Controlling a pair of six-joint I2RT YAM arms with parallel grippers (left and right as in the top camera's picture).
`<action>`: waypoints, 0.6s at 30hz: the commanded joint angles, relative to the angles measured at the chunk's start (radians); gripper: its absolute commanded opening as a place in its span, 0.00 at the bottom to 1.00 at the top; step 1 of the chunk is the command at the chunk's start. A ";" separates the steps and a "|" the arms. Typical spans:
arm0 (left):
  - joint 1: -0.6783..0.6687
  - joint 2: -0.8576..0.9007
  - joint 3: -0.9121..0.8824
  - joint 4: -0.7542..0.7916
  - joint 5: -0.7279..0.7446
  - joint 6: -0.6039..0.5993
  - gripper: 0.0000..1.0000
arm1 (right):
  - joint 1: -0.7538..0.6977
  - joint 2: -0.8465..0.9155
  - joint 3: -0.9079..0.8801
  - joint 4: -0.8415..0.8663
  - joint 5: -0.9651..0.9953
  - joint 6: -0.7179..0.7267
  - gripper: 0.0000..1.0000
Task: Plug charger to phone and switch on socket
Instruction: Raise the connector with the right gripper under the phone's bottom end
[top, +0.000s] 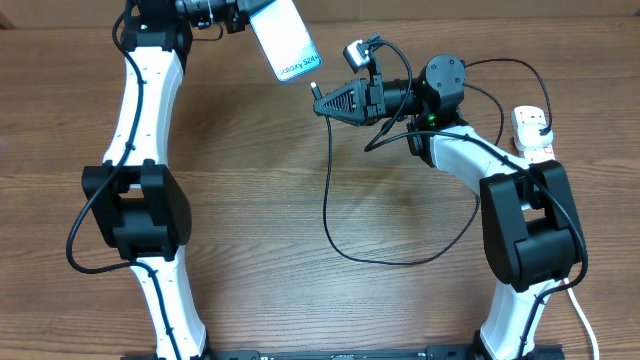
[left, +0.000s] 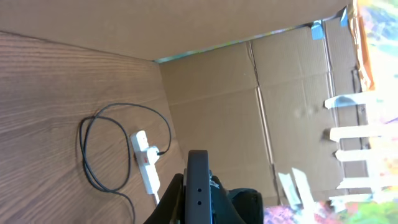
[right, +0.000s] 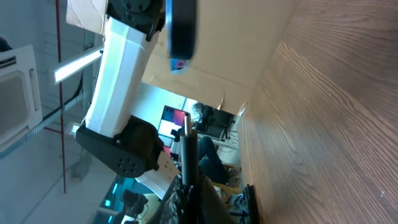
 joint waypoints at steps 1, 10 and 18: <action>0.002 0.001 0.021 0.010 0.038 -0.070 0.04 | 0.003 0.000 0.006 0.008 0.034 0.024 0.04; -0.011 0.001 0.021 0.010 0.017 -0.029 0.04 | 0.003 0.000 0.006 0.024 0.038 0.015 0.04; -0.017 0.001 0.021 0.010 0.011 0.006 0.04 | 0.003 0.000 0.006 0.052 0.034 -0.004 0.04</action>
